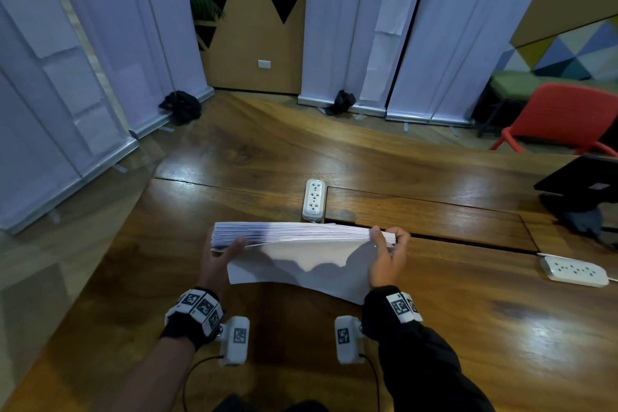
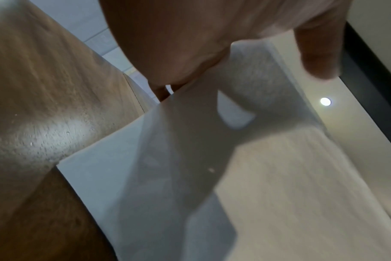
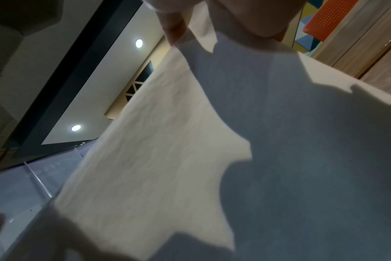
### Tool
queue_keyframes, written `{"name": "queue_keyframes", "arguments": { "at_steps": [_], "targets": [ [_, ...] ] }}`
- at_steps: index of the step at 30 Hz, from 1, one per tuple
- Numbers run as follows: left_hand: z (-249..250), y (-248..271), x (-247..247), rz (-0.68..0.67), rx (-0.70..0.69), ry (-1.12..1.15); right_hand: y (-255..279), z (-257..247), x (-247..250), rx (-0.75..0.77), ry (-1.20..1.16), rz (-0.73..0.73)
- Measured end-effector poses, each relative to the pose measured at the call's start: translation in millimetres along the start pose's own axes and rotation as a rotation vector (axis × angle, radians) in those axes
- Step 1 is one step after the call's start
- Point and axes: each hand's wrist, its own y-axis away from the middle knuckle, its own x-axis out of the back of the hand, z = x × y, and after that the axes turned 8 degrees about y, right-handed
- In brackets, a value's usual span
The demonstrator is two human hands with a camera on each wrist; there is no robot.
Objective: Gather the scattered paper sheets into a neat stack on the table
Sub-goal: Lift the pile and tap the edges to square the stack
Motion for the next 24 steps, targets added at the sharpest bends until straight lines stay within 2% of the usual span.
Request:
{"name": "queue_keyframes", "arguments": {
  "at_steps": [4,9,14,16,19,21,24],
  "targets": [
    [14,9,-16,0.093,-0.101,-0.043,1,-2,0,0.007,-0.008,-0.007],
    [14,0,-32,0.286,-0.092,0.046,1,-2,-2,0.07,0.051,0.013],
    [14,-8,-36,0.33,-0.098,0.018,0,-2,-2,0.033,0.094,-0.014],
    [15,-10,-31,0.248,-0.083,-0.079,-2,-1,-3,0.035,0.139,0.002],
    [15,-9,-20,-0.012,-0.014,-0.141,-11,-4,-3,-0.001,0.188,0.11],
    [19,-9,-15,-0.135,-0.023,-0.166,-18,-9,-3,-0.047,0.174,0.205],
    [30,-4,-19,-0.242,-0.021,-0.311,-25,-16,-3,-0.068,0.173,0.261]
  ]
}}
